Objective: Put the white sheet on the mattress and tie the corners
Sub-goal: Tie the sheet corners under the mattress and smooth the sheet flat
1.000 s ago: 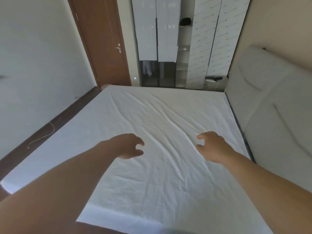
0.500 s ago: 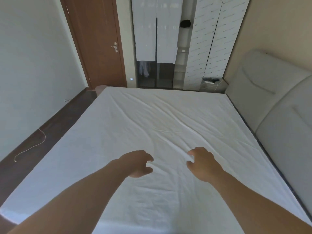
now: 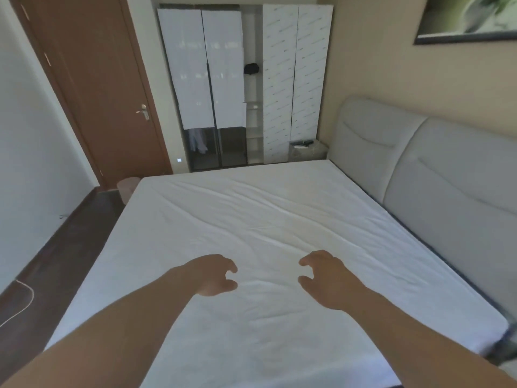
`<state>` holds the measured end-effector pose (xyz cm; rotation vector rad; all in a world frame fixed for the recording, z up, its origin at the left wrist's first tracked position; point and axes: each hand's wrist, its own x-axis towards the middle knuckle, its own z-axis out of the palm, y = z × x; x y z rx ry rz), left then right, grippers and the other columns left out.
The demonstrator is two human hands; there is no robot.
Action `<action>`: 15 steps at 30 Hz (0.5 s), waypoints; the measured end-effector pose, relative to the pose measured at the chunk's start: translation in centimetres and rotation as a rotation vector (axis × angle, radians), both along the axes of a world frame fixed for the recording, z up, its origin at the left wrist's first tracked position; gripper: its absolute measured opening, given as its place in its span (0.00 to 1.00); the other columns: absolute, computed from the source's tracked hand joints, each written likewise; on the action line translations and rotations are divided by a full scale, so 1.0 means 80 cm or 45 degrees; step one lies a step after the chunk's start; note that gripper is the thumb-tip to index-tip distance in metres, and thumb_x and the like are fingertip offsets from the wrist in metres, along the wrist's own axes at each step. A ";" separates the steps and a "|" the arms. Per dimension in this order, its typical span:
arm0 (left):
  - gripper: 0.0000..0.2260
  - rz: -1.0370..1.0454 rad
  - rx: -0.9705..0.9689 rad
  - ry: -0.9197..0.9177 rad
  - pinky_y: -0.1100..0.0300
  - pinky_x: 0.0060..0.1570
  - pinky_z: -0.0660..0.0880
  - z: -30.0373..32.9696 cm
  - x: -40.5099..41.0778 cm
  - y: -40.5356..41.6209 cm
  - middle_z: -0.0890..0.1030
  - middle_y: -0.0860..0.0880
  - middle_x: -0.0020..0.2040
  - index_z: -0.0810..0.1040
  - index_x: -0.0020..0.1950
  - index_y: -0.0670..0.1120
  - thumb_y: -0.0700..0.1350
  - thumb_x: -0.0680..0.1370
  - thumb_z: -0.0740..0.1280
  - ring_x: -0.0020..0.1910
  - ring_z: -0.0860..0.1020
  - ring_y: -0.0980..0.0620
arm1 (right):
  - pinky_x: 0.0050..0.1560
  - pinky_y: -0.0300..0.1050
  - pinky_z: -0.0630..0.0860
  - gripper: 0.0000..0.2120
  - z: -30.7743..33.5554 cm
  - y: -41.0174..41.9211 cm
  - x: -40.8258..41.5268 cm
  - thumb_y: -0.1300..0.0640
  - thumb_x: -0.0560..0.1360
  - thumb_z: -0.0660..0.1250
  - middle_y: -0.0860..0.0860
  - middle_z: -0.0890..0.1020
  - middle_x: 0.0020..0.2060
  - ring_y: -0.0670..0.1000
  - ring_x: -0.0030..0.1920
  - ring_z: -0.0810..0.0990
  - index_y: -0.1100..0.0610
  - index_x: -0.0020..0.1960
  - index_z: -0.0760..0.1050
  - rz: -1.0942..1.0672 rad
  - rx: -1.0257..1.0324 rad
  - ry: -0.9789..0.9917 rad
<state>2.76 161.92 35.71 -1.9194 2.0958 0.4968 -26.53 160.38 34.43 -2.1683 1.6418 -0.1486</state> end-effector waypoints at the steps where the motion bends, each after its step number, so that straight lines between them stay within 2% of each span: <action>1: 0.24 -0.023 0.011 -0.021 0.55 0.72 0.64 -0.003 0.011 0.017 0.70 0.52 0.75 0.66 0.79 0.56 0.60 0.84 0.61 0.75 0.68 0.51 | 0.70 0.49 0.70 0.23 -0.007 0.024 0.005 0.43 0.81 0.63 0.48 0.64 0.76 0.53 0.71 0.70 0.45 0.75 0.68 -0.026 0.001 -0.025; 9: 0.25 -0.239 0.068 -0.019 0.55 0.72 0.67 -0.018 0.050 0.125 0.68 0.52 0.77 0.64 0.80 0.56 0.59 0.84 0.62 0.74 0.69 0.50 | 0.73 0.50 0.67 0.24 -0.041 0.220 0.012 0.44 0.81 0.63 0.48 0.64 0.76 0.55 0.74 0.67 0.46 0.76 0.67 -0.375 0.156 -0.062; 15: 0.24 -0.355 0.057 0.023 0.53 0.71 0.68 -0.004 0.099 0.179 0.69 0.53 0.76 0.66 0.79 0.58 0.60 0.83 0.62 0.72 0.71 0.50 | 0.69 0.50 0.72 0.23 -0.010 0.280 0.075 0.44 0.81 0.63 0.48 0.67 0.74 0.54 0.70 0.72 0.46 0.75 0.68 -0.510 0.082 -0.064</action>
